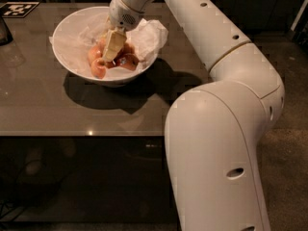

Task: Pick apple from white bowl

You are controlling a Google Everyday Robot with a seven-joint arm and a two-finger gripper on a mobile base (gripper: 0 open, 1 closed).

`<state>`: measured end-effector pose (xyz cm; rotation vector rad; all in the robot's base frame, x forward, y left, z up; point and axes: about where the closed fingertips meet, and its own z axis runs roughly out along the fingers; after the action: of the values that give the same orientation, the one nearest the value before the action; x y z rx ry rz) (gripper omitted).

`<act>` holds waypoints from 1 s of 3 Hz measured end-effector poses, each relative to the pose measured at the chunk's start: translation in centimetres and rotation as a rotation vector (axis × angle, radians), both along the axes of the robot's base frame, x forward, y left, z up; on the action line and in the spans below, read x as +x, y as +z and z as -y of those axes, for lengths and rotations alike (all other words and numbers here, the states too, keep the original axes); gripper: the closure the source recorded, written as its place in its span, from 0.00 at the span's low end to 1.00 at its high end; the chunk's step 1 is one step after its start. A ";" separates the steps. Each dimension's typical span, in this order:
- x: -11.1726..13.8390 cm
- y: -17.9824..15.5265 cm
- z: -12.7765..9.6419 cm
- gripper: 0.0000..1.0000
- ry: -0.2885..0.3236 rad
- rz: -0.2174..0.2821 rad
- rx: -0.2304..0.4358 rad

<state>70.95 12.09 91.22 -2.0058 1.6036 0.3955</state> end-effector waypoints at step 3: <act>0.3 1.8 0.2 1.00 -0.030 0.018 0.018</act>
Offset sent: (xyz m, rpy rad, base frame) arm 0.0024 -0.0078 0.0184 0.0088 -0.0378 -0.0394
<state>71.20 11.84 93.00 -1.9648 1.6117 0.3783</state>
